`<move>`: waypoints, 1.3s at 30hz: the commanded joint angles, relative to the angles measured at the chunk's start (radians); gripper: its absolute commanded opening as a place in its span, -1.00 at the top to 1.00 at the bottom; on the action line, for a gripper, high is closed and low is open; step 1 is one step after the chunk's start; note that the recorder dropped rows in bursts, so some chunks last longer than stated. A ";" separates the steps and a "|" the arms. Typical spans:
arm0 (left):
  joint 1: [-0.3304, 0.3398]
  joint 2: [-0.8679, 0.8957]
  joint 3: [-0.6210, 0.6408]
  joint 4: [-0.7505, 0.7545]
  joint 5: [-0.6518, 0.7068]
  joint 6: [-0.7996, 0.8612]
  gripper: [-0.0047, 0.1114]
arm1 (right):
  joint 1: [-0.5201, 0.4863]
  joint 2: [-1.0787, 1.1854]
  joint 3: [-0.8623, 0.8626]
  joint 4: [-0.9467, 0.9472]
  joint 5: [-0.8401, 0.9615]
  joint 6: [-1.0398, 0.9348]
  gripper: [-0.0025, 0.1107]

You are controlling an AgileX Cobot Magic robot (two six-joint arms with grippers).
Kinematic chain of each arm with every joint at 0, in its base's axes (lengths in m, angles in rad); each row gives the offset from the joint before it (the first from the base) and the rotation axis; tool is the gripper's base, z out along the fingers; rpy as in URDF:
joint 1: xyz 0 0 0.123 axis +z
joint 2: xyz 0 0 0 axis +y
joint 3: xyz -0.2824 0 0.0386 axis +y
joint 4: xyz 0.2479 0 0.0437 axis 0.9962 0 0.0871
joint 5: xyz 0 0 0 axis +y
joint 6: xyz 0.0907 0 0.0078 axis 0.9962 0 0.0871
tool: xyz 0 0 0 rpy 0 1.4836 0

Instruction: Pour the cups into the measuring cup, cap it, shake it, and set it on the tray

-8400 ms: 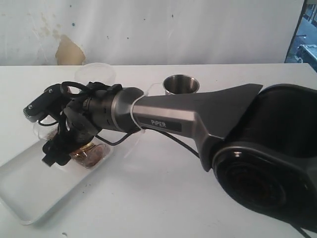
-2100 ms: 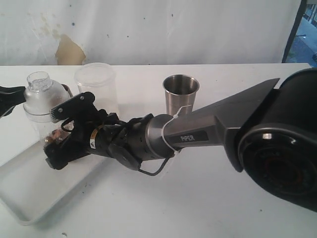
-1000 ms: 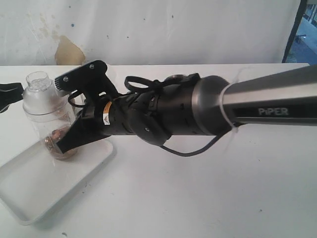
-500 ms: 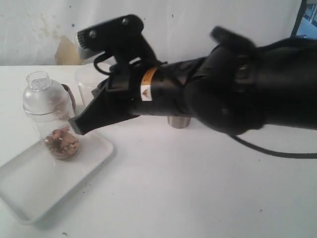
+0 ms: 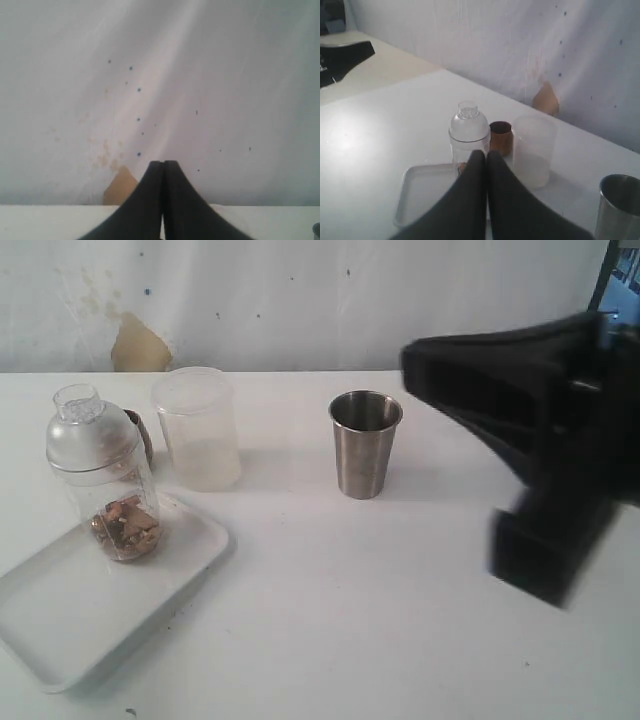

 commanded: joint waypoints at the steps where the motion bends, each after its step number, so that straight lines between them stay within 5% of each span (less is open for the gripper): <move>1: 0.002 -0.114 0.007 0.124 -0.004 -0.019 0.92 | -0.001 -0.269 0.155 0.018 -0.064 0.008 0.96; 16: 0.002 -0.131 0.007 0.124 -0.003 -0.019 0.92 | -0.001 -0.663 0.187 0.033 0.018 0.006 0.96; 21: 0.002 -0.131 0.007 0.124 -0.003 -0.019 0.92 | -0.025 -0.701 0.235 0.018 -0.069 -0.158 0.96; 28: 0.002 -0.131 0.007 0.124 -0.002 -0.019 0.92 | -0.361 -0.721 0.447 0.071 -0.425 -0.182 0.96; 34: 0.002 -0.131 0.007 0.124 -0.002 -0.019 0.92 | -0.864 -0.721 0.586 0.160 -0.338 -0.184 0.96; 39: 0.002 -0.131 0.007 0.124 -0.002 -0.019 0.92 | -1.010 -0.721 0.681 0.160 -0.194 -0.186 0.96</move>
